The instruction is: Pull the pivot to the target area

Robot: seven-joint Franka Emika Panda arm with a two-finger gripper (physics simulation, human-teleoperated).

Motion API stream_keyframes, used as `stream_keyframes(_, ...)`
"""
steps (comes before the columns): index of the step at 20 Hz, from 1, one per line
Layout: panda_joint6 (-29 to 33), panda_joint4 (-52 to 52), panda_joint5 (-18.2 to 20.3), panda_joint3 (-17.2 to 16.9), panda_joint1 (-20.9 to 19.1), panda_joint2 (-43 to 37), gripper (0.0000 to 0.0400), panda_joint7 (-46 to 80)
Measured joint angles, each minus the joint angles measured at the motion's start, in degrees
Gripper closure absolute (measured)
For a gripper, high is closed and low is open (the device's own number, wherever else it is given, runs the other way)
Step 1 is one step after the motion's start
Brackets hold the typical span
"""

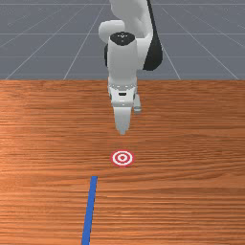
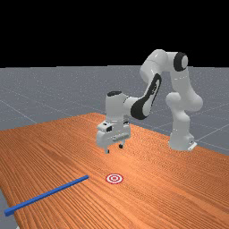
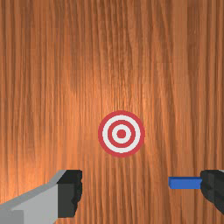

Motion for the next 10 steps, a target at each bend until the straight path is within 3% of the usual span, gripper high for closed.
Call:
stream_keyframes(1, -0.61, 0.04, 0.00, 0.00, 0.00, -0.32, 0.0157, 0.00)
stream_keyframes(2, -0.84, 0.13, 0.00, 0.00, 0.00, -0.59, 0.0252, 0.00)
stream_keyframes(3, -0.96, 0.18, 0.00, 0.00, 0.00, -0.73, 0.0310, 0.00)
stream_keyframes(5, -1.31, 0.23, 0.00, 0.00, 0.00, -0.97, 0.0367, 0.00)
stream_keyframes(6, -1.61, 0.37, 3.94, 1.48, -1.60, -0.94, 0.0380, -3.38)
stream_keyframes(7, -1.49, 0.20, 3.73, 1.39, -1.51, -1.06, 0.0388, -3.19)
stream_keyframes(8, -1.16, -0.08, 0.64, -0.05, 0.01, -1.26, 0.0393, 1.17)
stream_keyframes(9, -1.10, -0.26, 0.65, -0.07, 0.02, -1.38, 0.0395, 1.28)
stream_keyframes(10, -1.36, -0.25, -3.56, -1.34, 1.48, -1.41, 0.0397, 3.40)
